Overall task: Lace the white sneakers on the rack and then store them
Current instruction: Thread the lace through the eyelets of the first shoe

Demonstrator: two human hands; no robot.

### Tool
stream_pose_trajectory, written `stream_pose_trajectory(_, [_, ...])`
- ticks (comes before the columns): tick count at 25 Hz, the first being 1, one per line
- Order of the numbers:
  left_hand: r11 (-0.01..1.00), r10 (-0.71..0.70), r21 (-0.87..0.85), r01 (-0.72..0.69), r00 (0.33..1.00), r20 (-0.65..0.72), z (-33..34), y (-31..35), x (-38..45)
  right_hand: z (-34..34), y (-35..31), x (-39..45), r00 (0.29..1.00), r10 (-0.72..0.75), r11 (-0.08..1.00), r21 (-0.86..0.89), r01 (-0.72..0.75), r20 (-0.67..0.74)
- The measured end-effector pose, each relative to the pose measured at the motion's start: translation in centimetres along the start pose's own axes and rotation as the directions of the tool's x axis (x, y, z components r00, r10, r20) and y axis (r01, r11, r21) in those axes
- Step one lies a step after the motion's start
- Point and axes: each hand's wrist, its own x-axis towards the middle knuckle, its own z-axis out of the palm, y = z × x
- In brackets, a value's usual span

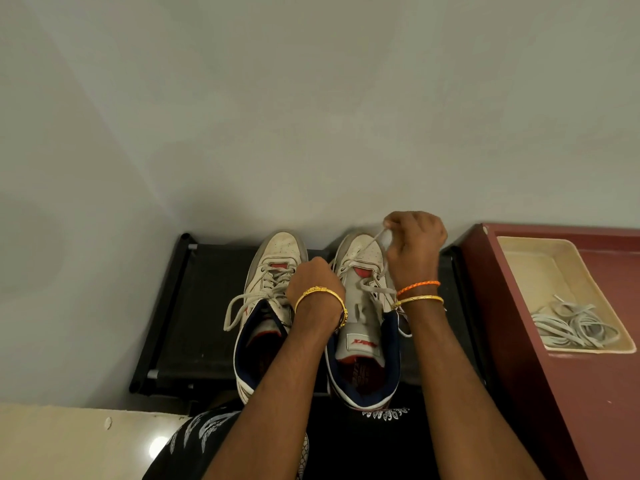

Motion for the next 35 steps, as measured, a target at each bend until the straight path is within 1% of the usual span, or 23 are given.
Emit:
stream_pose_trajectory(2, [1.000, -0.013, -0.007, 0.013, 1.000, 0.006, 0.0, -0.1, 0.1, -1.4, 0.6, 0.6, 0.984, 0.073, 0.996, 0.052, -0.066, -0.160])
stream_pose_trajectory(4, [1.000, -0.017, -0.003, 0.017, 1.000, 0.005, 0.1, -0.2, 0.1, -2.3, 0.5, 0.7, 0.941, 0.200, 0.979, 0.093, -0.181, -0.275])
stream_pose_trajectory(5, [1.000, -0.012, 0.008, 0.012, 1.000, 0.007, 0.1, -0.1, 0.1, -2.3, 0.3, 0.7, 0.922, 0.265, 0.964, 0.104, -0.245, -0.282])
stream_pose_trajectory(6, [1.000, -0.003, 0.018, 0.002, 1.000, 0.010, 0.1, -0.2, 0.0, -2.0, 0.2, 0.6, 0.912, 0.326, 0.945, 0.089, -0.314, -0.248])
stream_pose_trajectory(7, [1.000, 0.012, 0.024, -0.012, 1.000, 0.013, 0.2, -0.3, 0.0, -1.7, -0.1, 0.4, 0.911, 0.379, 0.925, 0.044, -0.377, -0.164])
stream_pose_trajectory(8, [0.999, 0.031, 0.025, -0.031, 0.999, 0.016, 0.3, -0.4, 0.1, -1.4, -0.5, 0.3, 0.917, 0.398, 0.917, -0.025, -0.399, -0.036])
stream_pose_trajectory(9, [0.999, 0.047, 0.026, -0.047, 0.999, 0.021, 0.4, -0.5, 0.2, -0.9, -0.9, 0.1, 0.928, 0.352, 0.935, -0.084, -0.344, 0.123])
stream_pose_trajectory(10, [0.998, 0.056, 0.025, -0.056, 0.998, 0.022, 0.4, -0.6, 0.2, -0.5, -1.3, -0.2, 0.919, 0.256, 0.966, -0.109, -0.233, 0.299])
stream_pose_trajectory(11, [0.998, 0.061, 0.019, -0.061, 0.998, 0.020, 0.5, -0.7, 0.3, -0.1, -1.9, -0.5, 0.863, 0.166, 0.986, -0.105, -0.132, 0.478])
stream_pose_trajectory(12, [0.998, 0.064, 0.008, -0.064, 0.998, 0.017, 0.6, -0.8, 0.4, 0.3, -2.6, -0.9, 0.770, 0.124, 0.992, -0.103, -0.076, 0.626])
stream_pose_trajectory(13, [0.998, 0.066, -0.003, -0.066, 0.998, 0.013, 0.6, -0.9, 0.5, 0.6, -3.2, -1.3, 0.680, 0.125, 0.991, -0.125, -0.050, 0.722])
stream_pose_trajectory(14, [0.998, 0.066, -0.013, -0.066, 0.998, 0.014, 0.6, -1.0, 0.5, 0.9, -3.6, -1.4, 0.611, 0.156, 0.984, -0.174, -0.030, 0.776])
stream_pose_trajectory(15, [0.998, 0.064, -0.019, -0.064, 0.998, 0.018, 0.6, -1.0, 0.5, 1.1, -3.8, -1.5, 0.583, 0.188, 0.975, -0.221, -0.015, 0.790])
stream_pose_trajectory(16, [0.998, 0.060, -0.022, -0.060, 0.998, 0.021, 0.7, -1.0, 0.6, 1.2, -4.0, -1.5, 0.590, 0.213, 0.966, -0.257, -0.010, 0.779])
stream_pose_trajectory(18, [0.999, 0.037, -0.007, -0.036, 0.999, 0.013, 0.7, -1.0, 0.6, 1.2, -4.2, -1.5, 0.644, 0.224, 0.955, -0.297, 0.004, 0.732])
stream_pose_trajectory(20, [1.000, 0.008, 0.014, -0.008, 1.000, -0.011, 0.6, -0.6, 0.3, 1.0, -4.4, -1.5, 0.690, 0.184, 0.960, -0.279, 0.028, 0.700])
stream_pose_trajectory(23, [0.999, -0.002, 0.033, 0.003, 0.999, -0.043, 0.6, -0.1, -0.1, 0.6, -4.4, -1.3, 0.762, 0.131, 0.981, -0.193, -0.008, 0.634])
stream_pose_trajectory(25, [0.999, -0.003, 0.036, 0.004, 0.999, -0.039, 0.5, 0.1, -0.1, 0.4, -4.2, -0.8, 0.846, 0.073, 0.996, -0.082, -0.035, 0.528])
stream_pose_trajectory(28, [0.999, -0.032, 0.014, 0.032, 0.999, -0.017, 0.4, 0.0, 0.0, -0.4, -3.7, -0.3, 0.967, -0.028, 0.994, 0.106, 0.001, 0.254])
stream_pose_trajectory(30, [0.998, -0.061, -0.024, 0.061, 0.998, -0.004, 0.4, -0.3, 0.2, -1.3, -4.0, 0.3, 0.996, -0.050, 0.983, 0.181, 0.037, 0.070])
stream_pose_trajectory(32, [0.995, -0.074, -0.066, 0.074, 0.997, 0.013, 0.4, -0.5, 0.4, -2.2, -4.5, 1.0, 0.994, -0.053, 0.971, 0.227, 0.074, -0.099])
stream_pose_trajectory(33, [0.993, -0.078, -0.086, 0.080, 0.997, 0.022, 0.5, -0.6, 0.5, -2.5, -4.5, 1.1, 0.987, -0.033, 0.970, 0.234, 0.070, -0.157])
stream_pose_trajectory(35, [0.989, -0.091, -0.114, 0.095, 0.995, 0.041, 0.5, -1.0, 0.8, -2.5, -4.0, 0.8, 0.980, 0.050, 0.977, 0.212, -0.008, -0.193])
